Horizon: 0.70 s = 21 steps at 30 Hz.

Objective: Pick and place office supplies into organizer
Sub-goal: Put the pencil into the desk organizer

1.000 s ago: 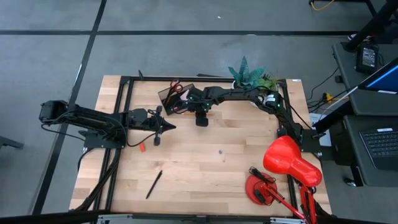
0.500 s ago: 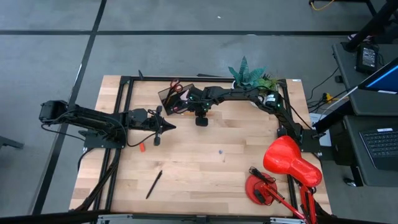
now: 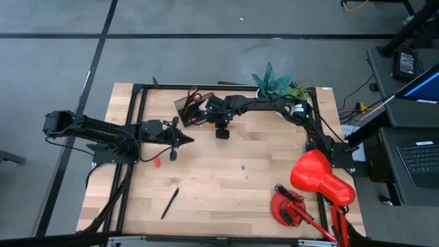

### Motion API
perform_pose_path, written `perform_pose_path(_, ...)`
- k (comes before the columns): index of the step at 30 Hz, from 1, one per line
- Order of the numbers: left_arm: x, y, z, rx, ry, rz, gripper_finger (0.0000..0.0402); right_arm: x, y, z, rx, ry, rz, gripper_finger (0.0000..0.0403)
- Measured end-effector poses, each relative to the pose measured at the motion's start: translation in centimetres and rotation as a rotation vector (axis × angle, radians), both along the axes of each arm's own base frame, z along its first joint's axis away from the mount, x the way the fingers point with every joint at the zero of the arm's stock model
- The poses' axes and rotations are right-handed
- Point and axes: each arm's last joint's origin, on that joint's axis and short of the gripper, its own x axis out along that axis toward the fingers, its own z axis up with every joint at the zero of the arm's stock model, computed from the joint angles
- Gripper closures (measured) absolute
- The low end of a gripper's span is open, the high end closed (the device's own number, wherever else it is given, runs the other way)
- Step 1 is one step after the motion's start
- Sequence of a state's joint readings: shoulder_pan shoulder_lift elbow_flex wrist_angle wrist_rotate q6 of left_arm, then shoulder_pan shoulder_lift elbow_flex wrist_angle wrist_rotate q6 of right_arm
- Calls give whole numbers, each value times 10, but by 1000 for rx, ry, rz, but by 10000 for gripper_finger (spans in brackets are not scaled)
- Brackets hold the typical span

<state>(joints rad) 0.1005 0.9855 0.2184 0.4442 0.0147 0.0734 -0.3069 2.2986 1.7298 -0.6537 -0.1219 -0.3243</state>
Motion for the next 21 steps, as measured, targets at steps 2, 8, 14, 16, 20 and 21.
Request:
perform_pose_path(2, 0, 0, 0, 0, 0, 0, 398, 0, 0, 0, 1, 0, -1, 380)
perform_pose_path(8, 0, 0, 0, 0, 0, 0, 400, 0, 0, 0, 2, 2, -1, 380)
perform_pose_path(14, 0, 0, 0, 0, 0, 0, 399, -1, 1, 5, 0, -3, -1, 380)
perform_pose_path(16, 0, 0, 0, 0, 0, 0, 400, -1, 1, 6, 0, -4, -2, 380)
perform_pose_path(20, 0, 0, 0, 0, 0, -1, 398, -2, 1, 7, 1, -3, -1, 380)
perform_pose_path(21, 0, 0, 0, 0, 0, 0, 398, -2, 1, 7, 2, -3, 0, 380)
